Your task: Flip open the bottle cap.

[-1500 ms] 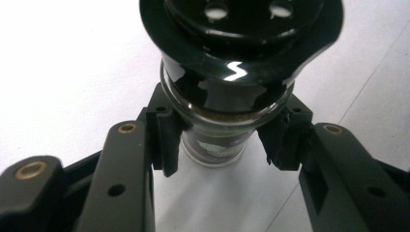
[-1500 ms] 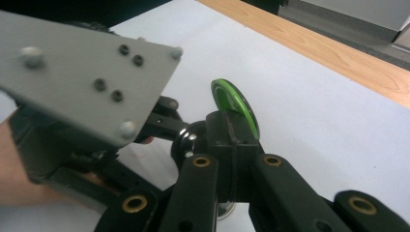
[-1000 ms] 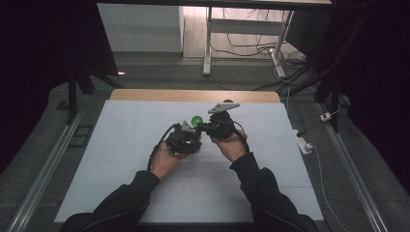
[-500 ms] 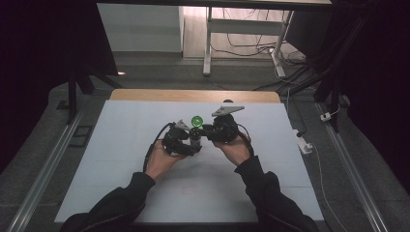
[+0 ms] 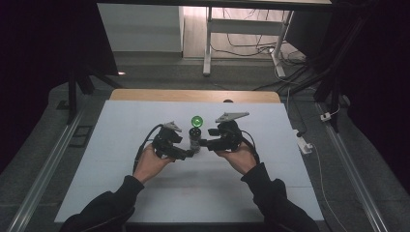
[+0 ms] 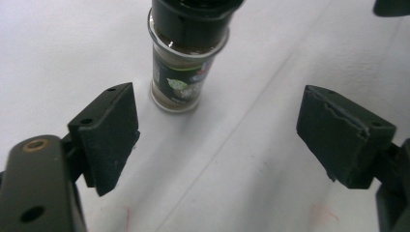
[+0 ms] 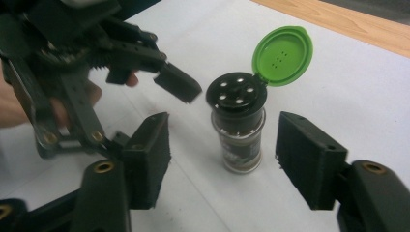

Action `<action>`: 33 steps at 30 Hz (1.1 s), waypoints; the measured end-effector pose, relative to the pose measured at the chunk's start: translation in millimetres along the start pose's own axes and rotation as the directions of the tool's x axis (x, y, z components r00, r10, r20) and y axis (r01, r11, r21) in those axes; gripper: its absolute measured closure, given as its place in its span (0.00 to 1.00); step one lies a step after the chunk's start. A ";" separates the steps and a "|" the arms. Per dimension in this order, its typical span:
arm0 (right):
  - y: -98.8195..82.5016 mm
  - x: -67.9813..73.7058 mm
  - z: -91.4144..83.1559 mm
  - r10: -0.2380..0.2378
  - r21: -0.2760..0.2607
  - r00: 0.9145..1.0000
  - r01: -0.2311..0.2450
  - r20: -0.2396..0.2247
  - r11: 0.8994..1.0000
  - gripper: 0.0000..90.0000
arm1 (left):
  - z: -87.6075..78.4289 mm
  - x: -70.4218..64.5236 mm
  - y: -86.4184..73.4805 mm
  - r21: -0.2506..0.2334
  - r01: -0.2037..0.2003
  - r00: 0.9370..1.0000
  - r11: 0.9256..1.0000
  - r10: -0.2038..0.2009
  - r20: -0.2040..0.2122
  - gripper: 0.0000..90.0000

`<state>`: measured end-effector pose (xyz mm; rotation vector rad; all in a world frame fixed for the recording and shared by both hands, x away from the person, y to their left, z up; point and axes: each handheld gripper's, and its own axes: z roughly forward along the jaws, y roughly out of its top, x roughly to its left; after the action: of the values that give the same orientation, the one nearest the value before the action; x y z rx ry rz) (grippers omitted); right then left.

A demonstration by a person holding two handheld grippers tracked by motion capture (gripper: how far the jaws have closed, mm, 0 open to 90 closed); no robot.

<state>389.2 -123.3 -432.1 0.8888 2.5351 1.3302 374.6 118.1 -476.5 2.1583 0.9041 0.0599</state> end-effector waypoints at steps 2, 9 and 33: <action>-1.3 2.0 -3.0 0.002 0.001 1.000 -0.002 -0.005 1.000 0.35 | -6.2 -0.4 -2.1 -0.006 0.006 1.000 1.000 -0.006 0.009 0.15; -7.5 9.5 -11.2 -0.010 0.016 1.000 0.010 -0.011 1.000 0.25 | -23.9 -5.7 -14.8 -0.010 -0.014 1.000 1.000 0.014 -0.012 0.08; -46.0 14.1 -55.4 -0.003 0.010 1.000 0.003 0.018 1.000 0.01 | -91.4 -18.6 -76.4 -0.109 0.039 0.999 0.993 -0.042 -0.024 0.00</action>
<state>336.4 -174.3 -433.3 0.8945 2.5308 1.3039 286.9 199.3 -460.4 2.0420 0.9378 0.1146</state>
